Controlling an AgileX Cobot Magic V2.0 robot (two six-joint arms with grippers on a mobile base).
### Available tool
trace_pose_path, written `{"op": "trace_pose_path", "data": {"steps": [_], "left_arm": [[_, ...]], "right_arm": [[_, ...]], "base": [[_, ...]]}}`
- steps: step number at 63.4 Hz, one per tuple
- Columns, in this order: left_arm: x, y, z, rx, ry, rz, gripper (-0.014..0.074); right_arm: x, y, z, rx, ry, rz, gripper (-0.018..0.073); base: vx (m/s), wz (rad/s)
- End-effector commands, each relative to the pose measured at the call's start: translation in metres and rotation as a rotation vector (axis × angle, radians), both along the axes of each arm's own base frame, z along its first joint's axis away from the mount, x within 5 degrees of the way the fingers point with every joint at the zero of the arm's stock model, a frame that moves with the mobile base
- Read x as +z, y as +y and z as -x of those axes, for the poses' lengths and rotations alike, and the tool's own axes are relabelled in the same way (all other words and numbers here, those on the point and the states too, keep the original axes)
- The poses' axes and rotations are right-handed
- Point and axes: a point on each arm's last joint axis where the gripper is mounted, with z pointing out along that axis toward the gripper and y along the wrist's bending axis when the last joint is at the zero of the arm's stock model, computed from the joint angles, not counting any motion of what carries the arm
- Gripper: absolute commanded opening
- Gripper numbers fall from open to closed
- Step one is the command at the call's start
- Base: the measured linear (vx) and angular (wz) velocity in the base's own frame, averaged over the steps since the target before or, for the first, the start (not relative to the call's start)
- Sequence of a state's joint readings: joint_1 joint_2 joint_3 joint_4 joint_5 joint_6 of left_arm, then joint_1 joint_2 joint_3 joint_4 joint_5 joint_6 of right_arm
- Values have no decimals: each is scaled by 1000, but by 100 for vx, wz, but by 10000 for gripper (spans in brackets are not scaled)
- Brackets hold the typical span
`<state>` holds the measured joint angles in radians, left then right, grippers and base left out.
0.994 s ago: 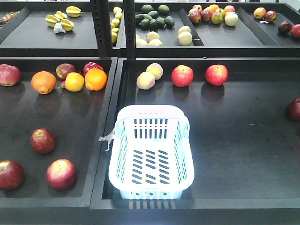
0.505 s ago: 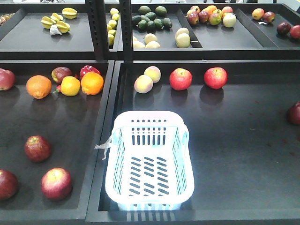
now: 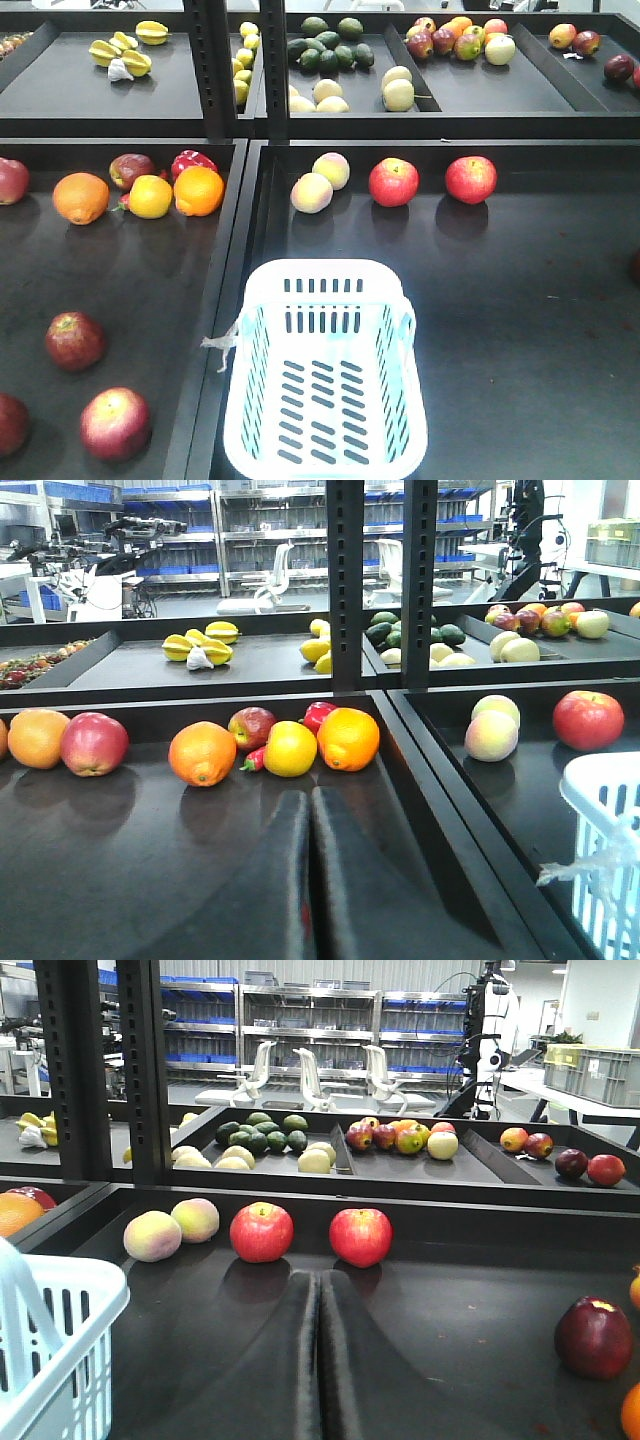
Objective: Pick three apples into basket with both arms
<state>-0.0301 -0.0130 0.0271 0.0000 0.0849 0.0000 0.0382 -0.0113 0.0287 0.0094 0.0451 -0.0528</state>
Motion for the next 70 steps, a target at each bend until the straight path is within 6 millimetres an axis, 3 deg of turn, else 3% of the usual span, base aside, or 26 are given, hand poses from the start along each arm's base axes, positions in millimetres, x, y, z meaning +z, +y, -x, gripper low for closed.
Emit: {"op": "trace_pose_path", "data": {"steps": [1,70], "left_arm": [[0,0,0,-2,-52,14,-6],[0,0,0,-2,-52,14,-6]], "right_arm": [[2,0,0,-5,-59,9,-9],[2,0,0,-5,-59,9,-9]], "base": [[7,-2],[3,-3]]}}
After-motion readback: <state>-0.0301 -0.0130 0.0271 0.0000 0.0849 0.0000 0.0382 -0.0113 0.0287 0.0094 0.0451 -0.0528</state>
